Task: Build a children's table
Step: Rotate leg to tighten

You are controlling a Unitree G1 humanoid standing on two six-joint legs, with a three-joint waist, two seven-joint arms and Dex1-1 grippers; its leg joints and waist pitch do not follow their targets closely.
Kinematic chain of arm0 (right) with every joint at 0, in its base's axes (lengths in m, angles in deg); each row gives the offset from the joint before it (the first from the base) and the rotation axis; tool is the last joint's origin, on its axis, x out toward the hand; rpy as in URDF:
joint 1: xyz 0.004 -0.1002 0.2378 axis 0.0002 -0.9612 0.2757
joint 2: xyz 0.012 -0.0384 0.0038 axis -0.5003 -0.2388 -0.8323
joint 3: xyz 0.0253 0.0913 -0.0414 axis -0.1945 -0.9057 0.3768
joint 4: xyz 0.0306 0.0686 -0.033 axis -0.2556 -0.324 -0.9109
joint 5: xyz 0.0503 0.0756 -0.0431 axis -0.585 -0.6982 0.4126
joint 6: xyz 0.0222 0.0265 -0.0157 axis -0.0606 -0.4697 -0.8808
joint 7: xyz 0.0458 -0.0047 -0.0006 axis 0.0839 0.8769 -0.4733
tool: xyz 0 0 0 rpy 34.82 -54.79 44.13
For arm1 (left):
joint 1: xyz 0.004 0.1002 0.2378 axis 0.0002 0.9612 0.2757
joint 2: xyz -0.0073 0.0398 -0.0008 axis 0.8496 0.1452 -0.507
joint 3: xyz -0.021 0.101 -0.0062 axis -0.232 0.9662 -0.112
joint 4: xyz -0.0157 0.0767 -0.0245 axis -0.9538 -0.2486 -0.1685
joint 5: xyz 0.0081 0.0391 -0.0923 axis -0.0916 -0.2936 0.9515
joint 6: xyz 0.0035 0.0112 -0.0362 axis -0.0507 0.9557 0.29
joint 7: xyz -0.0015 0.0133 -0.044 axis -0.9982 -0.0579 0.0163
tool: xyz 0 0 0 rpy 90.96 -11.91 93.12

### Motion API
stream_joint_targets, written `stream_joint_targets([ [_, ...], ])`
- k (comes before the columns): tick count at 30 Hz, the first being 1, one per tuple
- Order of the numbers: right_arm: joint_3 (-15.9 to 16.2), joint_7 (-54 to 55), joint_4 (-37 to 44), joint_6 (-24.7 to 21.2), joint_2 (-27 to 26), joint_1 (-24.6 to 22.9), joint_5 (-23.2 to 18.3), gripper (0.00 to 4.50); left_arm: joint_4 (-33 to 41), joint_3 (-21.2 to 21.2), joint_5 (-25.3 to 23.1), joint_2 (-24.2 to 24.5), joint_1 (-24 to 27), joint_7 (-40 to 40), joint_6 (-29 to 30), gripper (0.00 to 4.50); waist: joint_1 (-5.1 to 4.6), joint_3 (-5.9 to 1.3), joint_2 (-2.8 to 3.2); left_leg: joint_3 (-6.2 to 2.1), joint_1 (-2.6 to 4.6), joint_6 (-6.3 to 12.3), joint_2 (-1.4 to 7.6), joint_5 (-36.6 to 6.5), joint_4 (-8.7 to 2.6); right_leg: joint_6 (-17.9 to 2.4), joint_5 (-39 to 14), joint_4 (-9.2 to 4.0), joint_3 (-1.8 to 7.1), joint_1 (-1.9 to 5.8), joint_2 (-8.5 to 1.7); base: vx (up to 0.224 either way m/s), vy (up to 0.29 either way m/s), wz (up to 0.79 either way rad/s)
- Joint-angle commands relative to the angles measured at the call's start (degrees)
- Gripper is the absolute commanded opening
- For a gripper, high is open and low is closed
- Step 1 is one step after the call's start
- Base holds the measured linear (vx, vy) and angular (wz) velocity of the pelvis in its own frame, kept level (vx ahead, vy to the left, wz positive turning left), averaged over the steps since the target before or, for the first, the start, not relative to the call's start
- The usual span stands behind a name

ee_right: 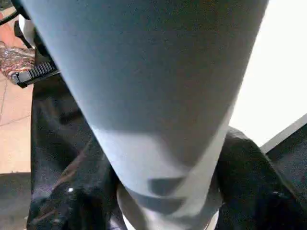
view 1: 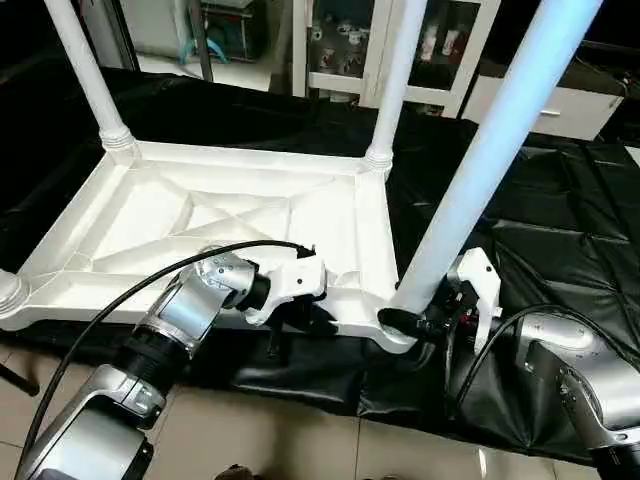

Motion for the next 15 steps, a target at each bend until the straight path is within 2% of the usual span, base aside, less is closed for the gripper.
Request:
stream_joint_targets([
  [1,0.07,-1.11,0.13,-0.03,0.35,-0.62,-0.83,2.54,0.72,0.81,0.62,-0.13,-0.05,1.22,-1.11,0.0,-0.11,-3.91,-0.74,-0.92,0.71,3.74,2.35,-7.1,-3.75,-12.68,-8.51,-3.55,2.71,3.14,-3.75,0.0,0.0,0.0],
  [9,0.56,-1.82,-1.09,0.62,0.45,-0.82,-0.12,2.29,0.06,0.94,0.49,-0.17,-0.26,1.36,-1.34,0.0,-0.14,-3.86,-0.77,-0.94,0.66,3.76,2.32,-7.43,-3.75,-12.67,-8.6,-3.58,2.71,3.16,-3.75,0.0,0.0,0.0],
  [11,0.16,0.52,-2.52,0.87,-1.2,-0.5,0.37,2.26,-0.5,0.79,0.2,-0.49,-0.37,0.39,-0.97,0.0,-0.17,-3.79,-0.69,-0.94,0.73,3.68,2.33,-7.69,-3.79,-12.62,-8.91,-3.65,2.7,3.06,-3.71,0.0,0.0,0.0],
  [14,-0.91,7.44,-6.78,1.59,-5.0,0.95,2.47,2.23,-2.01,-0.43,0.18,-2.1,-0.86,-3.05,0.9,0.0,-0.44,-3.51,-0.69,-0.94,0.8,2.87,2.37,-9.68,-4.0,-12.09,-12.34,-4.13,2.69,2.81,-3.79,0.0,0.0,0.0],
  [15,-0.95,7.72,-6.96,1.62,-5.14,1.01,2.57,2.22,-2.07,-0.49,0.2,-2.18,-0.88,-3.18,0.97,0.0,-0.66,-3.42,-0.7,-1.05,0.71,1.8,2.18,-10.95,-4.14,-11.45,-15.09,-4.4,2.58,2.82,-3.76,0.0,0.0,0.0],
])
